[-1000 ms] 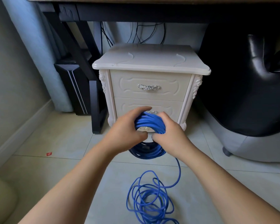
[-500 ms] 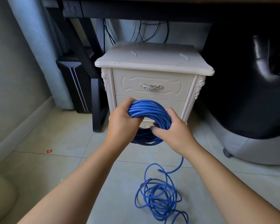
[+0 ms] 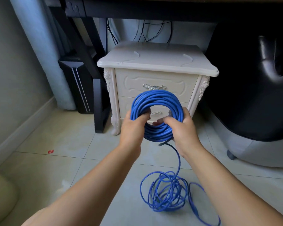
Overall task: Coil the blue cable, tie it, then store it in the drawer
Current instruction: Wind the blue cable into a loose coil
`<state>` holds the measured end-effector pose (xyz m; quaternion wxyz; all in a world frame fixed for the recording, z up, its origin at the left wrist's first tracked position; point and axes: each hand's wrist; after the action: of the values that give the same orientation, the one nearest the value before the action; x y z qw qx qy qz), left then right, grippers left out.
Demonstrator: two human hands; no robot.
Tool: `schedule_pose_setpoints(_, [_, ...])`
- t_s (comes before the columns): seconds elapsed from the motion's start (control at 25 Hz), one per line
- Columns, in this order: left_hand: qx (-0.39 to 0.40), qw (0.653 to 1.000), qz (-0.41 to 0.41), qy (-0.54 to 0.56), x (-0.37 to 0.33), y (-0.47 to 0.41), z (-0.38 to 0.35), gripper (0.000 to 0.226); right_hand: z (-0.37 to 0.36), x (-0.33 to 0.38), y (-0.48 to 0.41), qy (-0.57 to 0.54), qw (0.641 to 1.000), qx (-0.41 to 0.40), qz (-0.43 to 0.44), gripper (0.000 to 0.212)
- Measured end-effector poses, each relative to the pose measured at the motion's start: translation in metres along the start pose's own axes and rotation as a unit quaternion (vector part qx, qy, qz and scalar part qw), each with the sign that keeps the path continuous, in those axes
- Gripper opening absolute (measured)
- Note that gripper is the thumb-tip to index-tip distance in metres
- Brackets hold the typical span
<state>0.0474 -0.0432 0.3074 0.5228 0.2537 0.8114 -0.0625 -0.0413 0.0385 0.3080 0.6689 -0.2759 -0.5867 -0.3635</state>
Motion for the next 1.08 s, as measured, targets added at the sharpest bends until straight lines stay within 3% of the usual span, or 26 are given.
schedule_pose_setpoints(0.16, [0.077, 0.991, 0.039, -0.099, -0.008, -0.007, 0.012, 0.034, 0.013, 0.004, -0.003, 0.079, 0.996, -0.001, 0.037, 0.029])
schedule_pose_setpoints(0.28, [0.136, 0.967, -0.05, -0.21, -0.017, -0.009, 0.016, 0.051, 0.022, 0.008, -0.003, 0.183, 0.98, 0.014, 0.076, 0.035])
schedule_pose_setpoints(0.32, [0.156, 0.943, -0.102, -0.275, -0.018, -0.01, 0.017, 0.058, 0.023, 0.009, -0.002, 0.226, 0.97, 0.02, 0.09, 0.035])
schedule_pose_setpoints(0.4, [0.194, 0.863, -0.213, -0.416, -0.02, -0.011, 0.02, 0.068, 0.021, 0.008, 0.001, 0.326, 0.936, 0.041, 0.124, 0.035])
schedule_pose_setpoints(0.48, [0.233, 0.8, -0.271, -0.482, -0.017, -0.011, 0.023, 0.069, 0.017, 0.009, 0.006, 0.407, 0.897, 0.07, 0.159, 0.036])
schedule_pose_setpoints(0.6, [0.221, 0.838, -0.23, -0.442, -0.015, -0.006, 0.021, 0.042, 0.012, 0.008, 0.013, 0.436, 0.878, 0.051, 0.193, 0.037])
schedule_pose_setpoints(0.72, [0.167, 0.866, -0.227, -0.413, -0.015, -0.005, 0.019, 0.019, 0.007, 0.005, 0.015, 0.35, 0.918, 0.032, 0.185, 0.035])
schedule_pose_setpoints(0.84, [0.127, 0.916, -0.192, -0.328, -0.018, -0.005, 0.017, 0.015, 0.006, 0.003, 0.011, 0.22, 0.966, 0.029, 0.131, 0.031])
schedule_pose_setpoints(0.96, [0.082, 0.968, -0.119, -0.203, -0.02, -0.007, 0.015, 0.014, 0.004, -0.002, 0.012, 0.154, 0.983, 0.05, 0.086, 0.025])
schedule_pose_setpoints(1.08, [0.042, 0.993, -0.051, -0.099, -0.021, -0.009, 0.016, 0.016, 0.001, -0.006, 0.015, 0.077, 0.993, 0.061, 0.066, 0.029])
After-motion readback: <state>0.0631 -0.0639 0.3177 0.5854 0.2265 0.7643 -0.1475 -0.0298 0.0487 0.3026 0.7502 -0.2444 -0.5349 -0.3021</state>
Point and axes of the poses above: each hand's wrist, its own y-axis away from the middle knuckle, its own z-axis out of the back of the hand, x = y × z, and after that the axes turned 13 degrees about y, right-handed
